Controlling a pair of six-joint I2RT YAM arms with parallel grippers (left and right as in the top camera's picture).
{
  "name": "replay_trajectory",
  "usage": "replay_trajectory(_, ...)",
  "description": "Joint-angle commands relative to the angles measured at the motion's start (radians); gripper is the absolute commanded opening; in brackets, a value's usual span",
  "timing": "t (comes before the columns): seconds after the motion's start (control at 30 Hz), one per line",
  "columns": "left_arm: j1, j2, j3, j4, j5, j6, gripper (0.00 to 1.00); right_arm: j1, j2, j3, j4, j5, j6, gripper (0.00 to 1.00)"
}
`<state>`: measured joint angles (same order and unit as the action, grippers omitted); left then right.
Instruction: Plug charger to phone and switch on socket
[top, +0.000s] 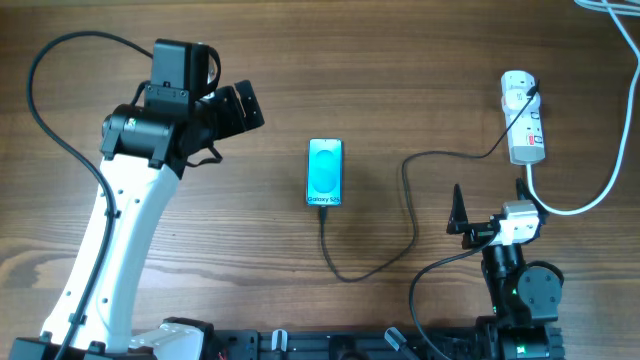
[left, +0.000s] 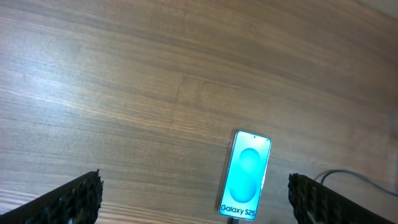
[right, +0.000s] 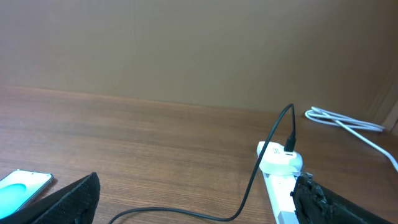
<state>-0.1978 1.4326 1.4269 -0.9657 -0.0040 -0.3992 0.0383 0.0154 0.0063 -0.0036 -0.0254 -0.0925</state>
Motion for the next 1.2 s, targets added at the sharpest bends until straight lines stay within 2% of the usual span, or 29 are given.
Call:
replay_trajectory(0.0,0.005,-0.041,-0.006,-0.01,-0.02,-0.005,1.0,-0.003,-0.012,-0.001,0.005,-0.009,-0.012,1.0)
replay_trajectory(0.17,0.005,-0.068,-0.006,-0.143,-0.016,-0.005,1.0,-0.003,-0.012,-0.001,0.005,-0.009,-0.012,1.0)
replay_trajectory(0.37,0.004,-0.124,-0.043,-0.213,-0.012,-0.005,1.0,-0.003,-0.012,-0.001,0.005,-0.009,-0.012,1.0)
replay_trajectory(0.5,0.004,-0.204,-0.174,-0.136,-0.013,-0.005,1.0,-0.003,-0.012,-0.001,0.005,-0.009,-0.013,1.0)
replay_trajectory(0.63,0.004,-0.311,-0.38,0.01,0.018,-0.005,1.0,-0.003,-0.012,-0.001,0.005,-0.009,-0.012,1.0)
replay_trajectory(0.77,0.004,-0.437,-0.533,0.008,0.045,-0.006,1.0,-0.003,-0.012,-0.001,0.005,-0.009,-0.012,1.0)
replay_trajectory(1.0,0.004,-0.671,-0.641,0.036,0.059,0.006,1.0,-0.003,-0.012,-0.001,0.005,-0.009,-0.012,1.0)
replay_trajectory(1.17,0.004,-0.893,-0.795,0.206,0.078,0.055,1.0,-0.003,-0.012,-0.001,0.005,-0.009,-0.012,1.0)
